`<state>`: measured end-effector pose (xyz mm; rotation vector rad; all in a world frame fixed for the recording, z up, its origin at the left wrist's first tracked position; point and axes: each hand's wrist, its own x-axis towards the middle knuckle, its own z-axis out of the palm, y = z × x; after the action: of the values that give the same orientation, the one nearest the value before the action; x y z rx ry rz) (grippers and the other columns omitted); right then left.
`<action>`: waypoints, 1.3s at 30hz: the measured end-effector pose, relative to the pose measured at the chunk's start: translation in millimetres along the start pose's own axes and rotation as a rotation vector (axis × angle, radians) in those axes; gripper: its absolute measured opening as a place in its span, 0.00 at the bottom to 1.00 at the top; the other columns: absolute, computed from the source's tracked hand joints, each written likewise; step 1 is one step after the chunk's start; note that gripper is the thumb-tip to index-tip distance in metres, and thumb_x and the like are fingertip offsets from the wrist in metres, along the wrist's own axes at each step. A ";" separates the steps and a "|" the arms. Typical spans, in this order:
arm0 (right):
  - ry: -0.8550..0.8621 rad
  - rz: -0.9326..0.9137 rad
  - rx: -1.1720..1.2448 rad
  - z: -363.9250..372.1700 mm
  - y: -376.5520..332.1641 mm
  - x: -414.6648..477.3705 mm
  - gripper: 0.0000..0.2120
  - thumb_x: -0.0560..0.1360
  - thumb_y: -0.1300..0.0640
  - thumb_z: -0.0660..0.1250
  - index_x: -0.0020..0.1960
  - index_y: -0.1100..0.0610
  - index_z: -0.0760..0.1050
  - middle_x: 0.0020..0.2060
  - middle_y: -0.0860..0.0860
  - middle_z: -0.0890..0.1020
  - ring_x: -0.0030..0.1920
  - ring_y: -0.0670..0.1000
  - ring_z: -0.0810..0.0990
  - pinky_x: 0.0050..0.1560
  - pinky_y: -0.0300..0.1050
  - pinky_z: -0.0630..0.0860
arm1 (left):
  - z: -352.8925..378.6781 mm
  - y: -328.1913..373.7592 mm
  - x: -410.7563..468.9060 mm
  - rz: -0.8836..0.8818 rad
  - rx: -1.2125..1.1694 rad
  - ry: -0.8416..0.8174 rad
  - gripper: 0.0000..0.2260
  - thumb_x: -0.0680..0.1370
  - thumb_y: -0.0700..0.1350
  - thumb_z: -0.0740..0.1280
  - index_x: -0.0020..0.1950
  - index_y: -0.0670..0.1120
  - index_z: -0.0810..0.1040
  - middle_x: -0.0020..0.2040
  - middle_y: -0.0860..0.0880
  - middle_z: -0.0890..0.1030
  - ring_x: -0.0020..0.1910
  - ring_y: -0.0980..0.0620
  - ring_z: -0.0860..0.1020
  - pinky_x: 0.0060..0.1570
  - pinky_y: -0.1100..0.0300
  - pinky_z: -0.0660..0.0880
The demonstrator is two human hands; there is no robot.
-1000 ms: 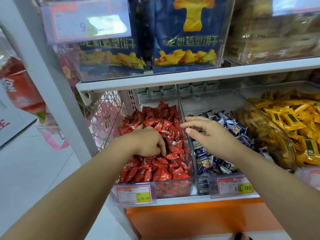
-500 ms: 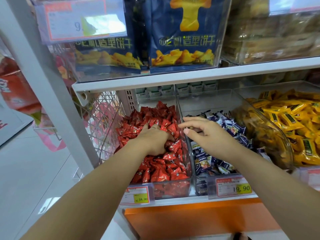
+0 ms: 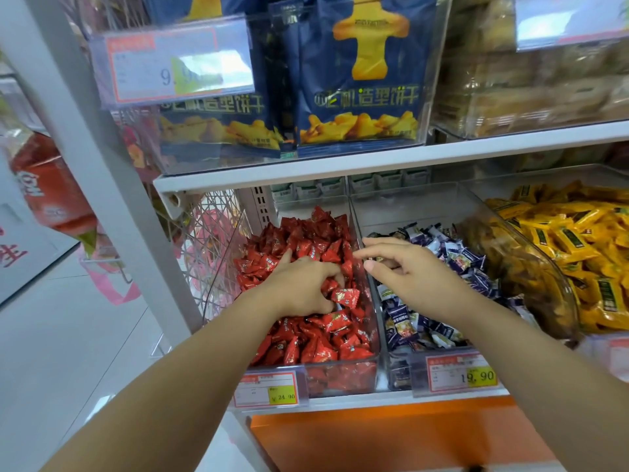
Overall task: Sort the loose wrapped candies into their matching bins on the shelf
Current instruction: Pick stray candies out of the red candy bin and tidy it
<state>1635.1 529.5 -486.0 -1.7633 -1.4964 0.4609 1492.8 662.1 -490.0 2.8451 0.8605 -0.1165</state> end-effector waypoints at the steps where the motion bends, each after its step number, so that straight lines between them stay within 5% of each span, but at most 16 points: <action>1: -0.002 0.000 0.002 0.0 0.0 -0.1 0.13 0.79 0.52 0.61 0.61 0.45 0.76 0.68 0.42 0.69 0.55 0.41 0.76 0.58 0.36 0.71 | -1.8 -0.3 -3.1 0.001 -0.045 0.019 0.16 0.73 0.50 0.70 0.60 0.58 0.73 0.39 0.54 0.77 0.53 0.53 0.71 0.74 0.44 0.42; 5: -0.012 -0.010 -0.007 -0.2 0.9 -0.1 0.13 0.79 0.52 0.61 0.61 0.44 0.76 0.69 0.42 0.68 0.56 0.41 0.74 0.57 0.34 0.69 | -11.7 -5.6 -14.1 0.031 -0.132 0.113 0.20 0.73 0.55 0.71 0.63 0.61 0.71 0.50 0.57 0.80 0.50 0.57 0.75 0.69 0.48 0.59; 7: -0.015 -0.012 -0.009 -0.2 0.6 0.2 0.13 0.79 0.52 0.61 0.61 0.44 0.76 0.69 0.42 0.68 0.56 0.41 0.74 0.57 0.34 0.69 | -17.6 -7.3 -19.9 0.045 -0.268 0.154 0.21 0.72 0.54 0.72 0.64 0.60 0.72 0.46 0.58 0.79 0.38 0.63 0.75 0.53 0.57 0.69; 10: -0.007 -0.015 -0.015 -0.1 -0.6 -0.8 0.13 0.79 0.52 0.61 0.61 0.44 0.76 0.68 0.42 0.69 0.56 0.40 0.74 0.59 0.35 0.69 | -25.0 -7.0 -26.2 0.085 -0.486 0.222 0.20 0.73 0.46 0.73 0.62 0.58 0.73 0.43 0.58 0.79 0.26 0.64 0.71 0.37 0.61 0.70; 14: 0.101 -0.041 -0.032 0.7 -6.7 -4.0 0.16 0.78 0.54 0.63 0.65 0.46 0.73 0.63 0.41 0.73 0.59 0.38 0.70 0.65 0.39 0.67 | -30.9 0.5 -25.5 0.083 -0.677 0.366 0.19 0.73 0.42 0.72 0.60 0.57 0.73 0.41 0.56 0.79 0.37 0.58 0.77 0.43 0.63 0.73; 19: 0.285 -0.117 0.114 -1.1 -16.4 -5.9 0.15 0.74 0.57 0.68 0.60 0.47 0.75 0.51 0.37 0.79 0.52 0.34 0.75 0.51 0.26 0.69 | -41.0 31.5 -19.4 0.162 -0.934 0.366 0.14 0.74 0.38 0.71 0.53 0.55 0.74 0.45 0.49 0.82 0.41 0.54 0.79 0.47 0.61 0.76; 24: 0.454 -0.048 0.117 -13.7 -6.5 -7.7 0.09 0.74 0.61 0.69 0.49 0.48 0.77 0.40 0.41 0.79 0.39 0.44 0.78 0.34 0.32 0.73 | -42.8 30.0 -20.1 0.138 -0.874 0.373 0.10 0.75 0.41 0.70 0.50 0.56 0.76 0.50 0.51 0.82 0.44 0.53 0.80 0.53 0.62 0.76; 28: 0.427 0.035 -0.073 -20.3 6.0 -6.5 0.11 0.75 0.59 0.68 0.57 0.52 0.78 0.49 0.44 0.78 0.51 0.43 0.74 0.50 0.32 0.67 | -37.9 15.8 -38.5 0.099 -0.709 0.039 0.06 0.78 0.40 0.65 0.51 0.49 0.78 0.44 0.54 0.82 0.44 0.57 0.81 0.50 0.61 0.78; 32: 0.247 -0.052 -0.042 -14.4 -5.8 -10.2 0.10 0.76 0.56 0.66 0.56 0.48 0.79 0.54 0.41 0.77 0.55 0.39 0.73 0.56 0.29 0.65 | -19.9 12.2 -47.7 0.096 -0.487 -0.323 0.11 0.80 0.40 0.63 0.61 0.48 0.78 0.56 0.53 0.81 0.52 0.61 0.78 0.57 0.69 0.72; 35: 0.020 -0.078 -0.074 -4.2 -11.1 -12.7 0.10 0.76 0.52 0.65 0.56 0.46 0.79 0.62 0.39 0.72 0.62 0.37 0.68 0.63 0.36 0.63 | -8.5 5.6 -40.5 0.073 -0.240 -0.253 0.17 0.81 0.41 0.61 0.69 0.50 0.72 0.65 0.53 0.76 0.54 0.63 0.72 0.48 0.77 0.65; 39: -0.032 -0.085 -0.081 0.6 -9.2 -12.0 0.09 0.76 0.53 0.66 0.55 0.47 0.80 0.67 0.41 0.69 0.63 0.36 0.66 0.65 0.35 0.61 | -5.2 -7.4 -33.2 -0.011 -0.287 -0.109 0.19 0.81 0.39 0.60 0.71 0.51 0.69 0.58 0.49 0.80 0.44 0.59 0.77 0.41 0.74 0.69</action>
<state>1625.6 518.4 -482.0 -1.7533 -1.6267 0.3921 1461.2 651.1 -481.9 2.5428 0.7995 -0.1360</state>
